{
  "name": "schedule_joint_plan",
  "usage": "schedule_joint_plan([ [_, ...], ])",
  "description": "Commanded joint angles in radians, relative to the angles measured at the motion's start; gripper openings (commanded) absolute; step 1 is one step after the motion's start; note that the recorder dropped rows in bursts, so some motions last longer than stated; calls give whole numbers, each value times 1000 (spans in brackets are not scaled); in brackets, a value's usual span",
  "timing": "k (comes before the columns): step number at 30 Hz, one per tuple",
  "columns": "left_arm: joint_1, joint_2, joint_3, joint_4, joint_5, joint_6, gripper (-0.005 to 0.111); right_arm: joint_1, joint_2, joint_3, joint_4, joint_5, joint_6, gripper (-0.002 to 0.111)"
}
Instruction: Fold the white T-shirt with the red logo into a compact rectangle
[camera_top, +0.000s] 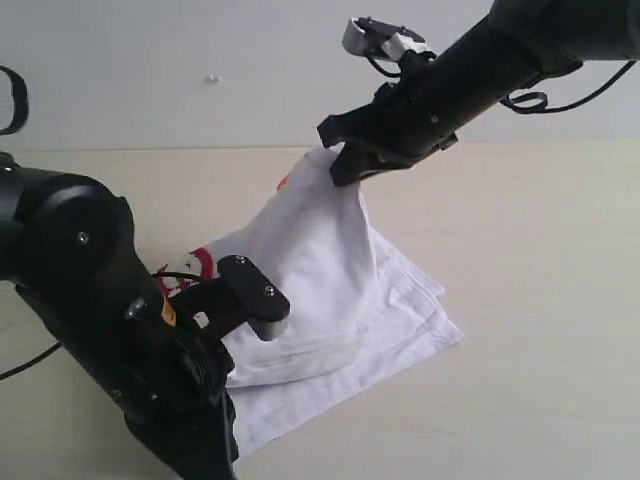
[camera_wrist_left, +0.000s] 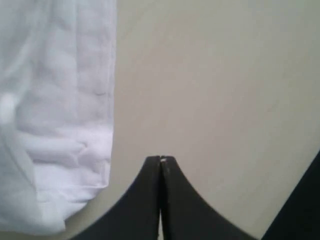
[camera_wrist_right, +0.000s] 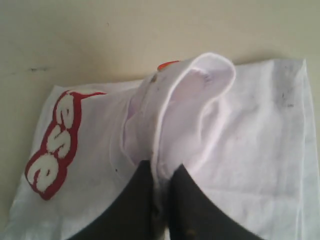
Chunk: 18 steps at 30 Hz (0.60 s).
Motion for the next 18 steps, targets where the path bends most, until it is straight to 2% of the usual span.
schedule_joint_plan([
  [1,-17,12,1,26,-13,0,0,4,-14,-120,-13,26,-11,0],
  [3,-17,12,1,42,-54,-16,0,10,-14,-185,-52,34,-29,0],
  [4,-17,19,1,57,-146,-57,0,12,-14,-195,-63,36,-27,0],
  [6,-17,57,1,85,-205,-106,0,16,-10,-195,-74,47,-27,0],
  [9,-17,123,1,195,-201,-211,0,16,-5,-195,-101,53,-29,0],
  [15,-17,202,1,514,-239,-595,0,16,-5,-195,-170,88,-26,0],
  [18,-17,195,1,571,-263,-650,0,16,-5,-193,-220,89,10,0],
])
